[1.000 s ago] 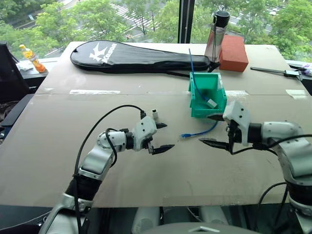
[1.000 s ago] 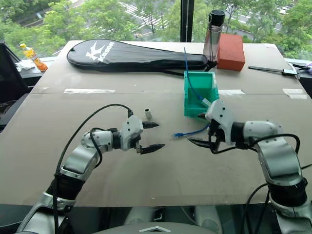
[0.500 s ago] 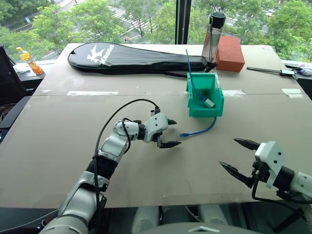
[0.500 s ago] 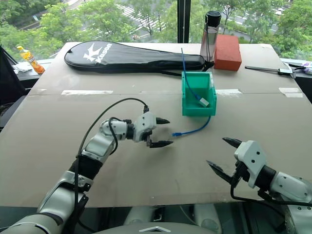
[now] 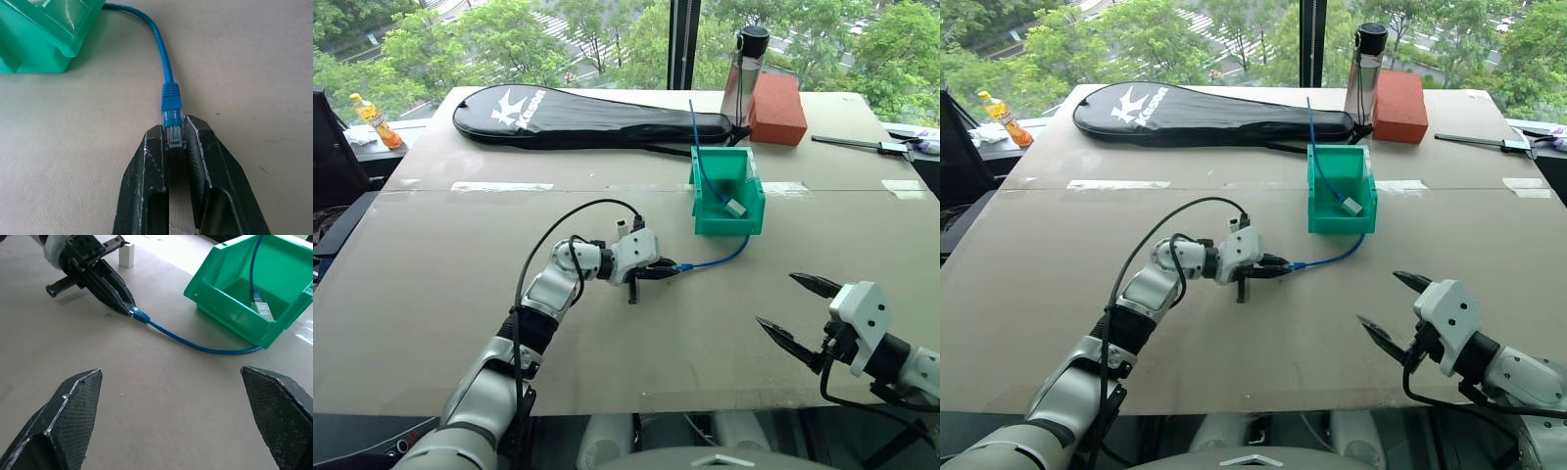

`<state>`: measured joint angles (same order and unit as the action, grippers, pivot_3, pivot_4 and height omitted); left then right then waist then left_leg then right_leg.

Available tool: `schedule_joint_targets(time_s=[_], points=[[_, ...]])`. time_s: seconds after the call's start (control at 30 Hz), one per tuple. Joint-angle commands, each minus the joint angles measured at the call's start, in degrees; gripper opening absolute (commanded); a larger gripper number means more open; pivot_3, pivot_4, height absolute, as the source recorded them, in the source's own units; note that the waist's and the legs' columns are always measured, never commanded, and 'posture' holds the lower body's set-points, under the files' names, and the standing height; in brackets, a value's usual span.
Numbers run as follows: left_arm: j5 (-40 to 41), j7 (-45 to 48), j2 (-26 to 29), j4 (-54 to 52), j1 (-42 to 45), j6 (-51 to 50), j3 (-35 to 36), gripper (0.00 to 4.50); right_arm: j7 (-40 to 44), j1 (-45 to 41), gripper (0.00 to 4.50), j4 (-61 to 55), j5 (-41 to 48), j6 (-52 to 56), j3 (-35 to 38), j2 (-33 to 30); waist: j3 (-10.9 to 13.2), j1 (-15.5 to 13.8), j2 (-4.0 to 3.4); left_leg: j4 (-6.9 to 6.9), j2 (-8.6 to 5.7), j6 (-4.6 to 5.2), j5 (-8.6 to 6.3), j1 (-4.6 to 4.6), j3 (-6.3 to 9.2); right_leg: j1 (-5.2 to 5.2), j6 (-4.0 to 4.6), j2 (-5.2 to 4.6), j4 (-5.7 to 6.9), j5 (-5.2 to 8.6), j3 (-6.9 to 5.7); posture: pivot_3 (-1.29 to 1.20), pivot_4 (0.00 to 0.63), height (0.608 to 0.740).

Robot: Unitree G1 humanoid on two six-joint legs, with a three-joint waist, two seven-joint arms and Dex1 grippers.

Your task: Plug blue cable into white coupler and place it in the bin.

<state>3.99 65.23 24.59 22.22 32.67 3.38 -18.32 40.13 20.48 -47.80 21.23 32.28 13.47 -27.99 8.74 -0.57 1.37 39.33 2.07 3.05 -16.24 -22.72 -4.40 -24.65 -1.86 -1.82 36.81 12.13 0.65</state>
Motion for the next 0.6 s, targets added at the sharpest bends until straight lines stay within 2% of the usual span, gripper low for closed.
schedule_joint_targets(time_s=[0.03, 0.23, 0.37, 0.53, 0.6], points=[[5.08, 3.09, -0.20, -5.32, -1.65, 1.26, 2.61, 0.05, -7.00, -1.87, 4.50, -3.78, 9.48, 9.81, -2.13, 4.46, 0.00, 0.03, 0.00, -0.01, 0.02, 0.00, 0.00, -0.01, -0.01, -0.02, 0.01, -0.01, 0.00, 0.00, 0.02, 0.00, 0.150, 0.740], [10.18, 5.32, -0.47, -15.50, -3.43, 1.63, 4.15, 0.05, -19.69, -4.32, 4.50, -2.85, 24.58, 20.72, -4.13, 15.95, -0.03, -0.26, -0.02, 0.00, 0.02, 0.00, 0.00, -0.10, 0.09, -0.02, 0.02, -0.13, -0.01, 0.01, -0.10, 0.00, 0.150, 0.740], [9.33, 2.22, -2.61, -17.51, -2.96, 3.06, 4.24, 0.05, -29.80, -8.68, 4.50, -0.50, 37.60, 21.60, -1.83, 22.50, -0.03, -0.10, -0.01, 0.05, -0.01, 0.01, 0.00, -0.07, 0.02, 0.02, 0.00, -0.14, -0.01, 0.00, -0.02, 0.00, 0.150, 0.740], [8.21, 0.36, -3.95, -18.28, -3.31, 6.12, 4.28, 0.05, -37.41, -12.18, 4.50, 1.31, 47.88, 19.23, -1.84, 23.54, -0.04, -0.07, -0.01, 0.04, -0.01, 0.01, 0.00, -0.06, 0.07, 0.03, -0.03, -0.08, 0.00, -0.02, -0.05, 0.00, 0.150, 0.740], [7.85, -0.17, -4.06, -18.29, -3.90, 7.35, 4.07, 0.00, -39.94, -13.41, 3.96, 2.21, 49.97, 18.39, -2.17, 23.01, -0.04, -0.05, -0.01, 0.01, 0.00, 0.01, 0.00, -0.06, 0.10, 0.02, -0.21, -0.04, -0.01, -0.13, -0.07, 0.00, 0.150, 0.740]])
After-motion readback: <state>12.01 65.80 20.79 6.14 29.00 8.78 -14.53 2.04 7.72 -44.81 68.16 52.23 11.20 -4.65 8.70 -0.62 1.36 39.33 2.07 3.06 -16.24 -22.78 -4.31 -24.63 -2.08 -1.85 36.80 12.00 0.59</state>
